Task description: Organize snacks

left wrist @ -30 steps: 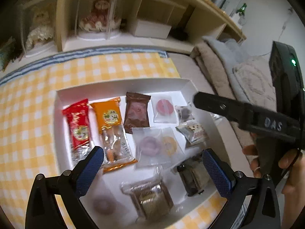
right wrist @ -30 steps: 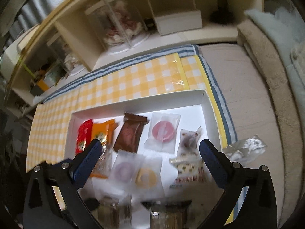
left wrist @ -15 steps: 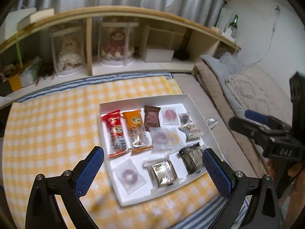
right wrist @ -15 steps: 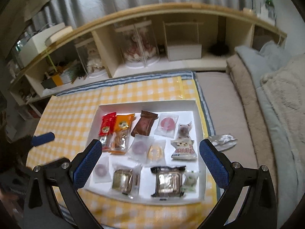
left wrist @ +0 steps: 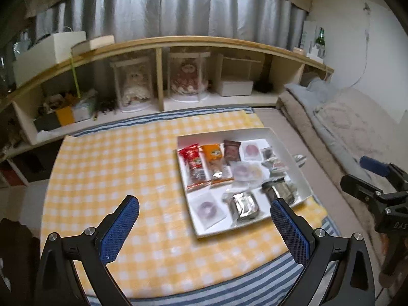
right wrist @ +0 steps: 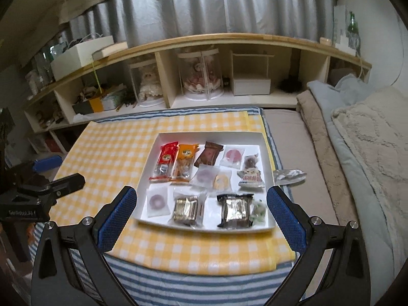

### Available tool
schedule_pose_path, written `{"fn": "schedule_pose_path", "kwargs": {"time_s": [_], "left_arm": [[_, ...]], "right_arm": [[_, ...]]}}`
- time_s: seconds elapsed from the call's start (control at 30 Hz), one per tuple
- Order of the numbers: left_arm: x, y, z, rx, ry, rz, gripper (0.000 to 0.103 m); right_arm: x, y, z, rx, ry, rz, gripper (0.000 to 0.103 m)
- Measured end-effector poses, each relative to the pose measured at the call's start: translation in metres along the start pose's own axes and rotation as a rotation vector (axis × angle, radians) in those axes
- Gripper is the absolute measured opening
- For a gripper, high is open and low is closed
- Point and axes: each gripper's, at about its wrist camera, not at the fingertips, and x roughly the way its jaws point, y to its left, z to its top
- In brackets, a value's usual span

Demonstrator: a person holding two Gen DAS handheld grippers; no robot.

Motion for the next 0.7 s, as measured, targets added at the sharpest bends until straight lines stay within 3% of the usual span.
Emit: {"fn": "schedule_pose_path", "kwargs": {"time_s": [0.23, 0.7], "left_arm": [[-0.038, 0.005, -0.044, -0.023, -0.04, 0.005, 0.103], [-0.048, 0.011, -0.1, -0.004, -0.071, 0.019, 0.103]], "right_arm": [[-0.017, 0.013, -0.036, -0.014, -0.007, -0.022, 0.103], [-0.041, 0.029, -0.078, -0.047, -0.078, -0.062, 0.103]]}}
